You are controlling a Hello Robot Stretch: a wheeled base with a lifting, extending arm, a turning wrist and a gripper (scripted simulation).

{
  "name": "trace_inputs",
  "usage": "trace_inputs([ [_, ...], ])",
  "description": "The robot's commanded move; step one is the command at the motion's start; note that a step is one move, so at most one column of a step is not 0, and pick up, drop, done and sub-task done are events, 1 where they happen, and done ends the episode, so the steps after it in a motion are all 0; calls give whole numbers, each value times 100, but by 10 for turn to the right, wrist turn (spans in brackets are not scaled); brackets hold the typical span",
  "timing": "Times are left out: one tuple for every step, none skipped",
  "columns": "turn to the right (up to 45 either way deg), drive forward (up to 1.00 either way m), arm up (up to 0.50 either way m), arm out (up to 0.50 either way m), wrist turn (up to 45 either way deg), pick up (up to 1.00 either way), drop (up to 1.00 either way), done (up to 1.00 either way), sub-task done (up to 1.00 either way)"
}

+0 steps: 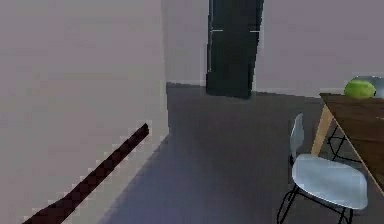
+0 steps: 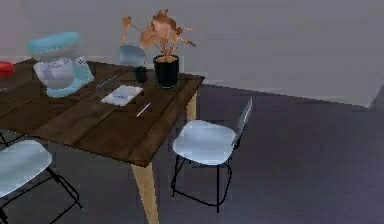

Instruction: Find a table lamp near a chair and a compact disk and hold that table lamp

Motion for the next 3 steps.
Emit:
trace_inputs([
  [0, 80, 0, 0, 0, 0, 0, 0, 0],
  [390, 0, 0, 0, 0, 0, 0, 0, 0],
  [0, 5, 0, 0, 0, 0, 0, 0, 0],
])
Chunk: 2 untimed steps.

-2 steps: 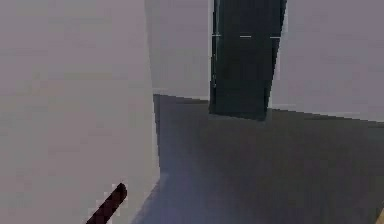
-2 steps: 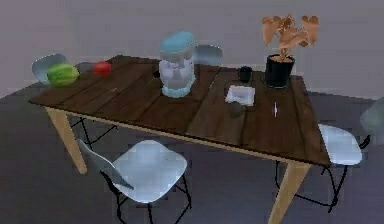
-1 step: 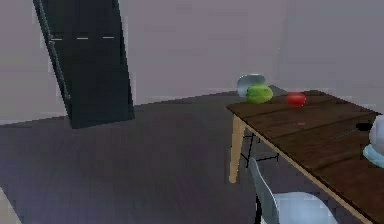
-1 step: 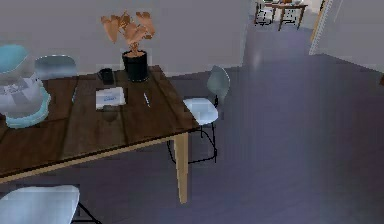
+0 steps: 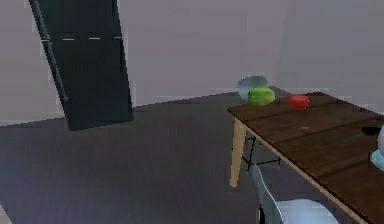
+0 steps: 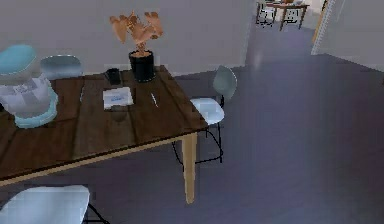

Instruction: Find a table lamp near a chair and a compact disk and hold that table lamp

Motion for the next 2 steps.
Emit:
trace_inputs([
  [-240, 0, 0, 0, 0, 0, 0, 0, 0],
  [0, 100, 0, 0, 0, 0, 0, 0, 0],
])
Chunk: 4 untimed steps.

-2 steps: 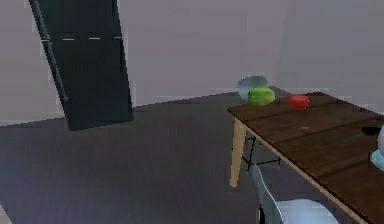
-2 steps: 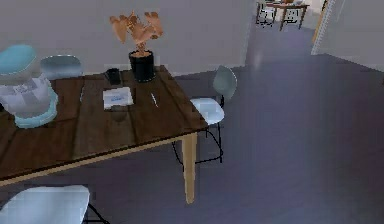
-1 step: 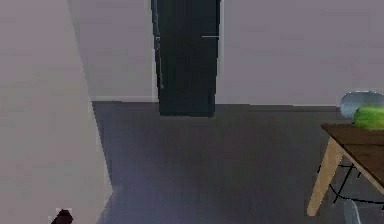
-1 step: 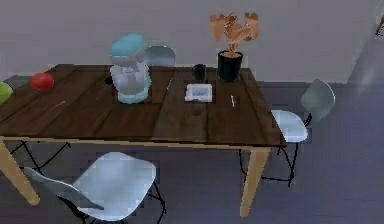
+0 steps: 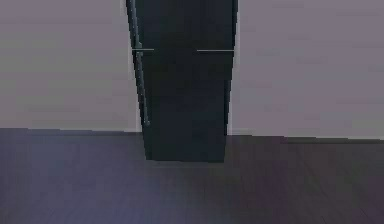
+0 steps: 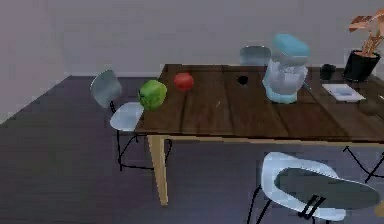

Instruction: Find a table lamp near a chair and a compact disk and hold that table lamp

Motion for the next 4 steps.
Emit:
trace_inputs([
  [0, 40, 0, 0, 0, 0, 0, 0, 0],
  [0, 15, 0, 0, 0, 0, 0, 0, 0],
  [-450, 0, 0, 0, 0, 0, 0, 0, 0],
  [-150, 0, 0, 0, 0, 0, 0, 0, 0],
])
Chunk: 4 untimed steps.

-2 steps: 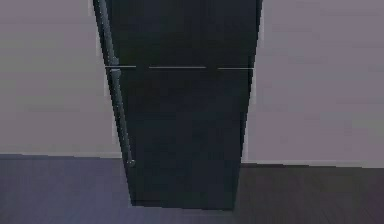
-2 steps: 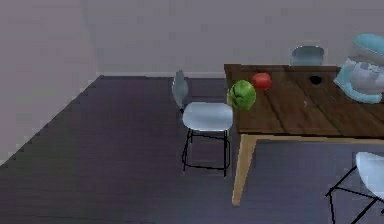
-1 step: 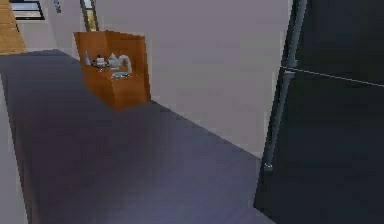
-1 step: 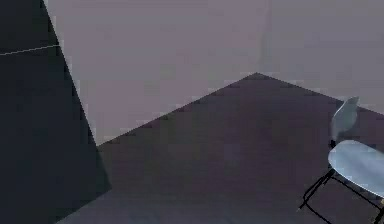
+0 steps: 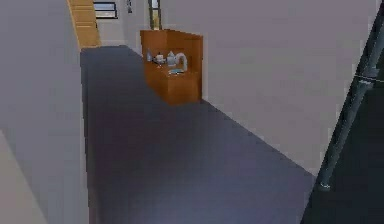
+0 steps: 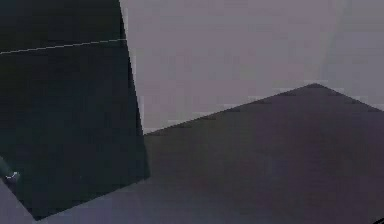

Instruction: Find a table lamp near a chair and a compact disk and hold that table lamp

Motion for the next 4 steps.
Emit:
trace_inputs([
  [0, 35, 0, 0, 0, 0, 0, 0, 0],
  [-240, 0, 0, 0, 0, 0, 0, 0, 0],
  [0, 100, 0, 0, 0, 0, 0, 0, 0],
  [-30, 0, 0, 0, 0, 0, 0, 0, 0],
])
